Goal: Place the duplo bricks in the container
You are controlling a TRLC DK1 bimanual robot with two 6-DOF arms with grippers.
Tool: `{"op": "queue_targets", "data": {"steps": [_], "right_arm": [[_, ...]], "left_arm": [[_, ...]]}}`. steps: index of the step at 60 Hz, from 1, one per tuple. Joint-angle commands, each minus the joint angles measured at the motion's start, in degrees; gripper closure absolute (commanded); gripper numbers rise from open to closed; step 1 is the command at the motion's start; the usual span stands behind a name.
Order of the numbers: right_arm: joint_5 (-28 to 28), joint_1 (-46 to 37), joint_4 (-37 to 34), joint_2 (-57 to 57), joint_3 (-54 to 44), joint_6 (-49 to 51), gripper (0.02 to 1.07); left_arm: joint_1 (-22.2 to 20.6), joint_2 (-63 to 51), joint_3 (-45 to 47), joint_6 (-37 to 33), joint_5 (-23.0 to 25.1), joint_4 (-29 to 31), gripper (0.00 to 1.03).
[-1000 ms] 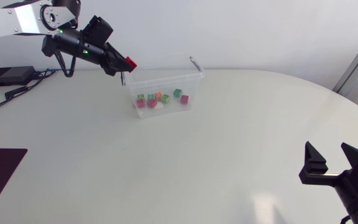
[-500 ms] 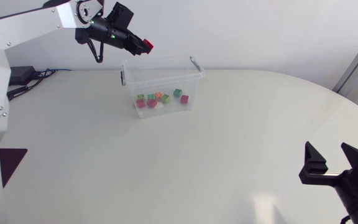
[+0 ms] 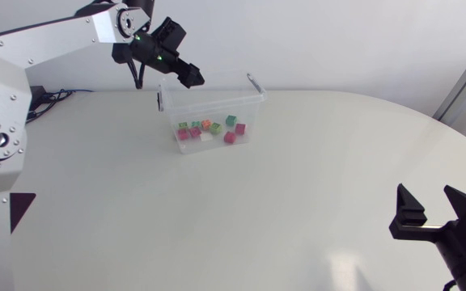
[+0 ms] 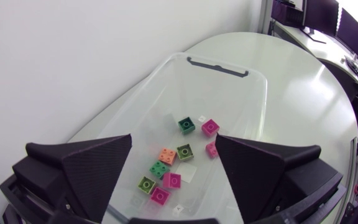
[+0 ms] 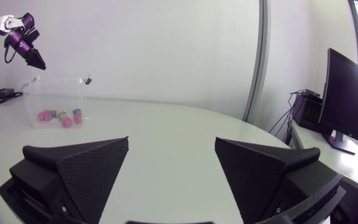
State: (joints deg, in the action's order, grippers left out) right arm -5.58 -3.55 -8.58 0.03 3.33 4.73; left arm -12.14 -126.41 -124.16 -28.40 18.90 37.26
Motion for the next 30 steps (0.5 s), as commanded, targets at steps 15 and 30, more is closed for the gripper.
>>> {"op": "queue_targets", "data": {"steps": [15,30], "right_arm": [[0.1,-0.3,-1.2,-0.3,-0.4,0.0,0.06],[0.1,-0.3,-1.2,-0.3,-0.4,0.0,0.06]], "left_arm": [[4.5,17.2,13.7,7.5,-10.8,3.4,0.04],[7.6,32.1,34.8,11.3,-15.8,-8.7,0.04]]}}
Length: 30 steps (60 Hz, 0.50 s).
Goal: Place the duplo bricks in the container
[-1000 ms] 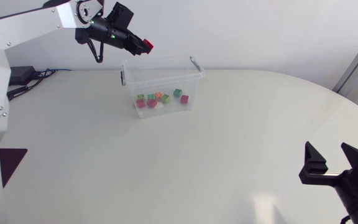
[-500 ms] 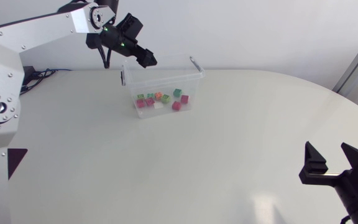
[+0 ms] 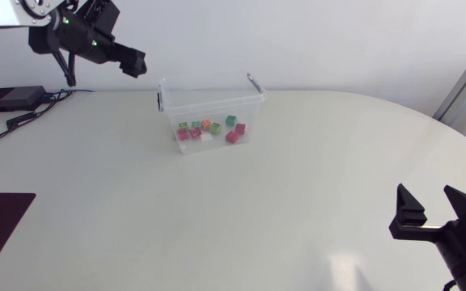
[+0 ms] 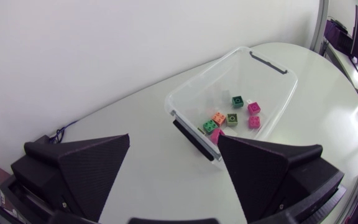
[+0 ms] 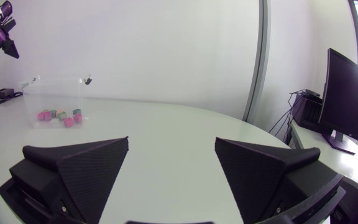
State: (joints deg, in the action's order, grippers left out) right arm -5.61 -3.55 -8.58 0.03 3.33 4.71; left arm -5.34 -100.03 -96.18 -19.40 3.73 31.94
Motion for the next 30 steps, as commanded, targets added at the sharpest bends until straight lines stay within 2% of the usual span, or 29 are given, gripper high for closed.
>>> {"op": "queue_targets", "data": {"steps": [1,7,12,24,30], "right_arm": [[0.2,-0.3,-1.2,-0.3,-0.4,0.0,0.06],[0.2,-0.3,-1.2,-0.3,-0.4,0.0,0.06],[0.2,-0.3,-1.2,-0.3,-0.4,0.0,0.06],[0.2,-0.3,-1.2,-0.3,-0.4,0.0,0.06],[0.2,-0.3,-1.2,-0.3,-0.4,0.0,0.06]], "left_arm": [[0.8,6.9,8.4,2.3,-0.7,-4.3,0.04],[1.0,12.9,17.0,3.2,-3.4,-10.6,0.04],[1.3,17.1,22.7,3.5,-5.0,-13.2,0.04],[2.3,24.2,34.9,3.1,-5.0,-19.6,0.04],[2.5,27.6,41.5,3.1,-5.0,-25.1,0.04]]}}
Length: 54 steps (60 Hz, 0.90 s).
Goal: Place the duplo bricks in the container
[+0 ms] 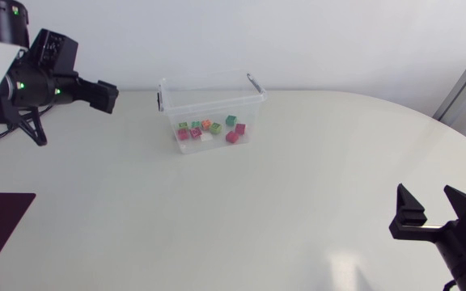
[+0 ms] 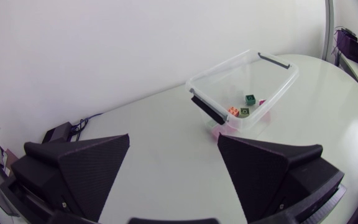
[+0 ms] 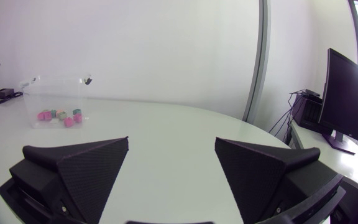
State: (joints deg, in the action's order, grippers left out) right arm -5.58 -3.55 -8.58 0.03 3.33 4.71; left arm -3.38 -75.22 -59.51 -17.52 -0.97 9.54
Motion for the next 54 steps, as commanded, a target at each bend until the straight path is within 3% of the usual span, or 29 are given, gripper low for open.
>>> {"op": "queue_targets", "data": {"steps": [1,16,39,48,54], "right_arm": [[0.1,-0.3,-1.2,-0.3,-0.4,0.0,0.06],[0.1,-0.3,-1.2,-0.3,-0.4,0.0,0.06],[0.1,-0.3,-1.2,-0.3,-0.4,0.0,0.06],[0.1,-0.3,-1.2,-0.3,-0.4,0.0,0.06],[0.1,-0.3,-1.2,-0.3,-0.4,0.0,0.06]], "left_arm": [[0.7,3.2,5.5,1.1,-0.3,-3.1,0.04],[1.3,10.9,17.0,1.4,-0.3,-10.8,0.04],[3.0,20.2,27.1,2.0,-0.3,-11.6,0.04],[5.7,26.6,31.9,11.8,-0.3,-15.3,0.04],[6.7,31.0,34.4,11.9,-0.4,-16.9,0.04]]}}
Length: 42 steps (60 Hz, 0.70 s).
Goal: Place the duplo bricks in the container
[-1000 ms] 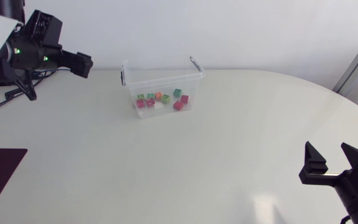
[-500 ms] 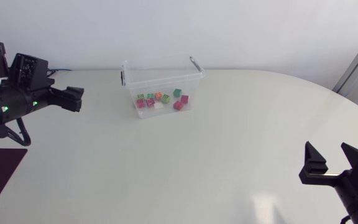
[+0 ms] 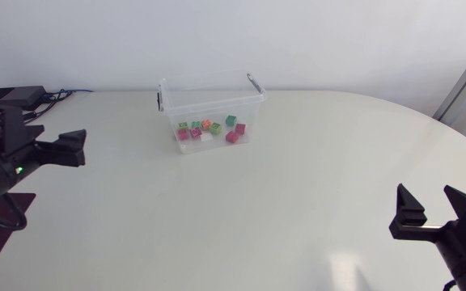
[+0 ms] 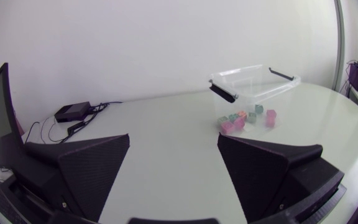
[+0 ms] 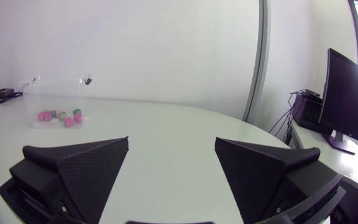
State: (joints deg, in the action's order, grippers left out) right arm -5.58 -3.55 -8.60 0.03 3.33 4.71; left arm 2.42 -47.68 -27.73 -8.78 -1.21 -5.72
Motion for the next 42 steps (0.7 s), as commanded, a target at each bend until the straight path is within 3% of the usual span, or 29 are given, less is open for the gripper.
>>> {"op": "queue_targets", "data": {"steps": [1,19,42], "right_arm": [[0.1,-0.3,-1.2,-0.3,-0.4,0.0,0.06],[0.1,-0.3,-1.2,-0.3,-0.4,0.0,0.06],[2.2,1.1,2.5,-0.2,-1.5,-1.8,0.06]], "left_arm": [[0.9,3.6,2.7,3.2,-0.2,-1.7,0.04],[0.5,18.0,9.9,2.7,-1.3,-2.5,0.04],[-0.8,29.9,17.0,5.0,-0.4,0.7,0.04]]}}
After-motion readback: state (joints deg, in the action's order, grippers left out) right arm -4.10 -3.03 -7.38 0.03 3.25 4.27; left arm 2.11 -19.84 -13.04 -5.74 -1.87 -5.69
